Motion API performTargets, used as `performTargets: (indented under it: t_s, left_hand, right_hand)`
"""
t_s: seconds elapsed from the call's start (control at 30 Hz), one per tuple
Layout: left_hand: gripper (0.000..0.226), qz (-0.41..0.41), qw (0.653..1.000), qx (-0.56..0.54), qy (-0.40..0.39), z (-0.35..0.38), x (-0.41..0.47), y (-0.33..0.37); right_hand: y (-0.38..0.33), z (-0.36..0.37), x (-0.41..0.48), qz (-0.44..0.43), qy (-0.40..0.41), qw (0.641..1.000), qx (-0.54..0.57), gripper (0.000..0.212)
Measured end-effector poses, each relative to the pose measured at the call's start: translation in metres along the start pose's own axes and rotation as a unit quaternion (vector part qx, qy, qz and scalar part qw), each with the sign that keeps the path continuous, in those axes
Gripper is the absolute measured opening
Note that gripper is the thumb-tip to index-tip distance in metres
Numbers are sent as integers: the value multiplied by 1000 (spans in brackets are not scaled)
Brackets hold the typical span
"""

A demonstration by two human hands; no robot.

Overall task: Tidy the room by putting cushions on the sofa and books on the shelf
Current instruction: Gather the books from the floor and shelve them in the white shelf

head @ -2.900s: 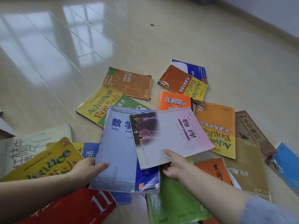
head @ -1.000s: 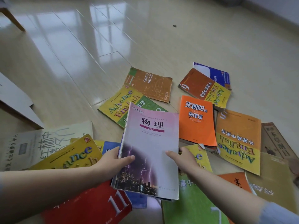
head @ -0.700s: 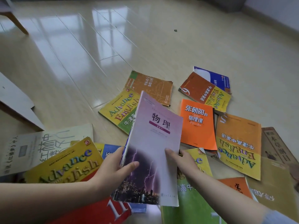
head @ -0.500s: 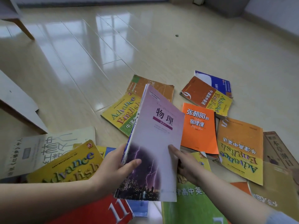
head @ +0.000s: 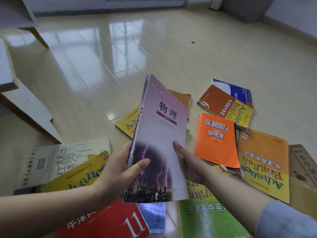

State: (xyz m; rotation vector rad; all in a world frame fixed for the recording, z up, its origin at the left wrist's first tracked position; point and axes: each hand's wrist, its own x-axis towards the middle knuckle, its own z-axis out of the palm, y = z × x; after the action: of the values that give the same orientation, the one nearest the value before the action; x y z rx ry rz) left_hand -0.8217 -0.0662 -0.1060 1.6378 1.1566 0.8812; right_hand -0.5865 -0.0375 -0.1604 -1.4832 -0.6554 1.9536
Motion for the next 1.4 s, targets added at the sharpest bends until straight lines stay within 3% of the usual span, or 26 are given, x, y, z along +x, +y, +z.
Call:
performTargets:
  t_s: [0.13,0.23,0.37,0.53,0.7,0.77,0.87,1.07,1.27,1.4]
  left_hand:
    - [28,11,999,41,-22,-10,8,-1]
    - [22,3,995,101,-12,-19,32,-15]
    - [37,27,980,195,12,-32,69,-34]
    - [50,84,962,245,87,-35,99,-25]
    - [25,60,980,132,140,-31,134,-7]
    - [13,15,978,117,173,-26,151,-5]
    - [18,-35,979,138,143,-19,158,-15]
    - [35,-38,987,131,79,-10,164,-18]
    - [27,-54,989,80,113,-5,166,-9]
    - [33,-43,991,88,91,-4,154,-16]
  right_hand:
    - [-7,-5,5,-11,1,1000,18,59]
    - [-16,-10,13,-86,94,992,19,68]
    - [-35,-5,17,-223,226,944,-90,35]
    - [-74,9,13,-374,288,870,-144,23]
    - [-102,12,16,-465,303,829,-65,18]
    - [-98,9,23,-464,298,827,-107,20]
    - [-81,-3,39,-416,283,847,-173,33]
    - [-94,-17,41,-424,250,859,-141,35]
    - [-104,-11,46,-389,271,876,-85,26]
    - [-98,-12,35,-392,226,885,-108,35]
